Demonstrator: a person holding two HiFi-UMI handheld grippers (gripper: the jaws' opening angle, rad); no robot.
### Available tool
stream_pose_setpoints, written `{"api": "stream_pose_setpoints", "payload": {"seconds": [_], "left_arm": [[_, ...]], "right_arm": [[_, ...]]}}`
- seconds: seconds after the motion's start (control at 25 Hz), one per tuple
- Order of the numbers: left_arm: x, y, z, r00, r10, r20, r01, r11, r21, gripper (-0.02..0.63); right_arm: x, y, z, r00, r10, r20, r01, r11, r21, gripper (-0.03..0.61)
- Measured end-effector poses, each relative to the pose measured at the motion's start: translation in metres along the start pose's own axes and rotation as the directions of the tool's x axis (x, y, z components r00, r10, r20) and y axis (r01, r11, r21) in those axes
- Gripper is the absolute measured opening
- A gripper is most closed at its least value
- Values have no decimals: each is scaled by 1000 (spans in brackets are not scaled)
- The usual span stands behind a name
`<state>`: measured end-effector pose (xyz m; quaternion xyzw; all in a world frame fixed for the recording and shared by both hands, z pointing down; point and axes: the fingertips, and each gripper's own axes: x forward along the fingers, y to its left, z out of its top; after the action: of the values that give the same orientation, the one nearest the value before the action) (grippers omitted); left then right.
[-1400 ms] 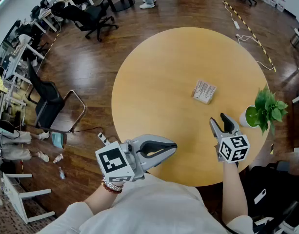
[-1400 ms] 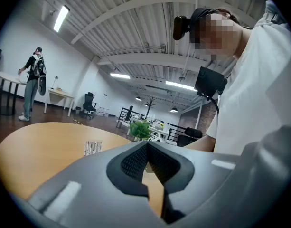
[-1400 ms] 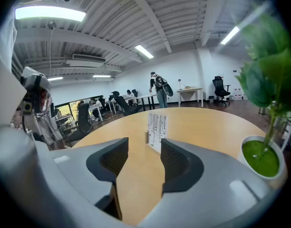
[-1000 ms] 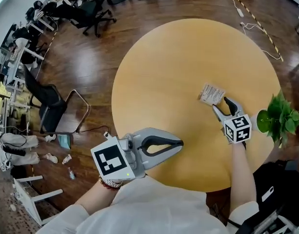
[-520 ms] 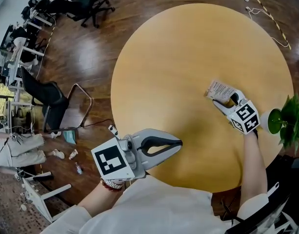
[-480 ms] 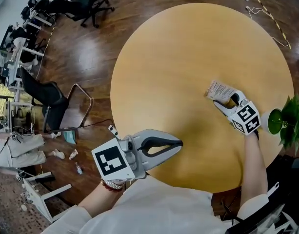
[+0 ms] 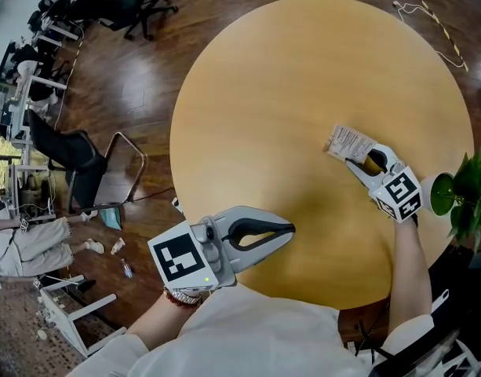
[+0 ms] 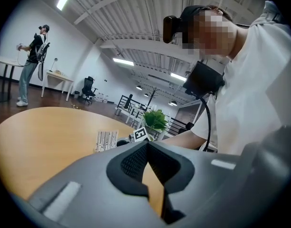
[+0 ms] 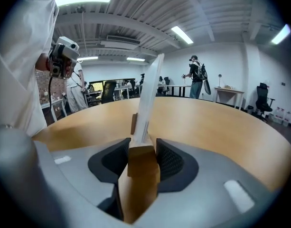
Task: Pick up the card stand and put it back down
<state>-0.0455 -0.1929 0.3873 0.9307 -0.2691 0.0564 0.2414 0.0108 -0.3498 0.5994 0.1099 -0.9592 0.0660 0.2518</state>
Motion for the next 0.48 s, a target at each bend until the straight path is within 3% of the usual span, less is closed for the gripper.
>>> {"api": "stream_pose_setpoints", "payload": {"seconds": [0.28, 0.48], "left_arm": [[3, 0, 0, 1000, 11, 6, -11, 1000, -8, -11], [5, -4, -1, 1000, 3, 11, -3, 1000, 2, -11]], "right_arm": [[-21, -2, 19, 987, -78, 142, 51, 982, 181, 167], [-39, 2, 35, 962, -141, 232, 70, 955, 290, 167]]}}
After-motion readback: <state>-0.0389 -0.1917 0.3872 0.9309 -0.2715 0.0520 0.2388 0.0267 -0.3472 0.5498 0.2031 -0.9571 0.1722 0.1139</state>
